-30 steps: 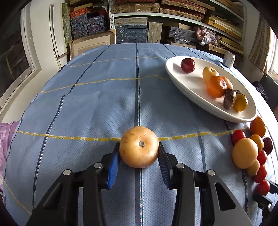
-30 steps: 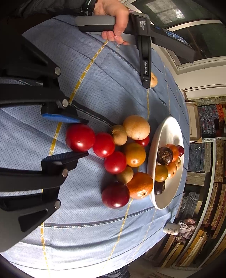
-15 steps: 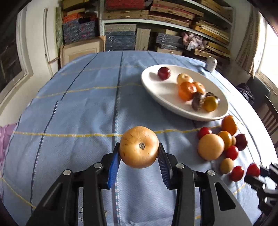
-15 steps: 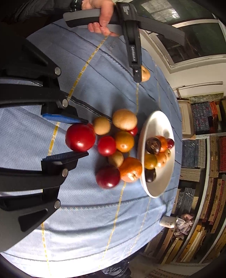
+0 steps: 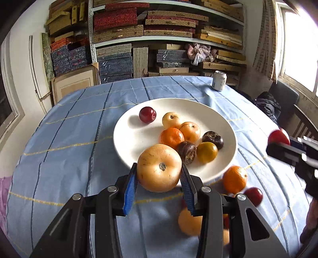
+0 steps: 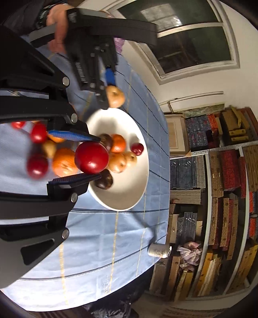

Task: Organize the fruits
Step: 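Carry the apple and tomato onto the white plate and open both grippers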

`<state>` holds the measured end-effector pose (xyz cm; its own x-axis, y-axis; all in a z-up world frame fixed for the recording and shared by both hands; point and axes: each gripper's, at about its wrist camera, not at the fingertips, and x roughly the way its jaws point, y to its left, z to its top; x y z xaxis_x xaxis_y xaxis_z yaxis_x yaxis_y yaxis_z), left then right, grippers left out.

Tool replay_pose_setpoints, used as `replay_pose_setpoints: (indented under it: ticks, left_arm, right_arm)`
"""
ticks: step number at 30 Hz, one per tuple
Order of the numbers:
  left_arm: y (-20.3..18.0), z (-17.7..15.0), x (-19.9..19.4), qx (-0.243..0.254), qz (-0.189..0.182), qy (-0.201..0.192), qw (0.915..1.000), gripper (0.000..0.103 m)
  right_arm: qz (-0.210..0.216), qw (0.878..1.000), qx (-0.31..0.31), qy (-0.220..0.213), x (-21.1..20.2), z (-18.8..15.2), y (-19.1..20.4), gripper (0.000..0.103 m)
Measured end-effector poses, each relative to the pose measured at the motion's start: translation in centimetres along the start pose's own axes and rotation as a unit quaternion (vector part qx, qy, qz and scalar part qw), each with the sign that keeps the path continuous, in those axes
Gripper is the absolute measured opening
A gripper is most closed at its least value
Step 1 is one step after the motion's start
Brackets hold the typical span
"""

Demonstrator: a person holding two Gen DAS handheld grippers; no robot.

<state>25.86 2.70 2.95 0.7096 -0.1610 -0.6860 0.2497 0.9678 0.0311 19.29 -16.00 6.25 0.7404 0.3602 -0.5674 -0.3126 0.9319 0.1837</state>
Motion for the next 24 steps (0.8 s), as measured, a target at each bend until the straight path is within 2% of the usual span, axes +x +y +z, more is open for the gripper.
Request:
replay_pose_setpoints:
  ticks: [4, 10, 17, 19, 20, 21, 22, 24]
  left_arm:
    - [0.5, 1.1, 2.5, 0.005, 0.018, 0.020, 0.9996, 0.042]
    - [2.2, 2.2, 4.2, 0.000, 0.032, 0.033, 0.9990, 0.042]
    - [2.1, 2.1, 5.3, 0.014, 0.023, 0.041, 0.9988, 0.042]
    - [2.0, 2.1, 5.4, 0.011, 0.030, 0.033, 0.9990, 0.043]
    - [2.0, 2.2, 5.2, 0.009, 0.043, 0.018, 0.9989, 0.047]
    - [2.0, 2.2, 5.0, 0.008, 0.058, 0.006, 0.9983, 0.072]
    - [1.9, 2.2, 4.9, 0.007, 0.071, -0.004, 0.9974, 0.097]
    - [2.0, 2.2, 4.5, 0.002, 0.084, -0.019, 0.9963, 0.099]
  right_arm:
    - [-0.016, 1.000, 0.002, 0.010, 4.1, 2.7, -2.1, 0.029]
    - [-0.031, 0.999, -0.011, 0.037, 9.9, 4.1, -3.0, 0.029]
    - [-0.038, 0.998, -0.016, 0.046, 12.1, 3.6, -3.5, 0.030]
    - [-0.036, 0.998, -0.013, 0.045, 12.3, 3.6, -3.5, 0.030]
    - [-0.033, 0.999, -0.006, 0.040, 12.1, 3.7, -3.7, 0.049]
    - [-0.030, 0.999, 0.005, 0.031, 11.9, 3.7, -3.9, 0.088]
    - [-0.032, 0.999, 0.014, 0.023, 11.6, 3.7, -4.1, 0.099]
    - [-0.029, 0.999, 0.023, 0.010, 10.8, 3.7, -4.4, 0.099]
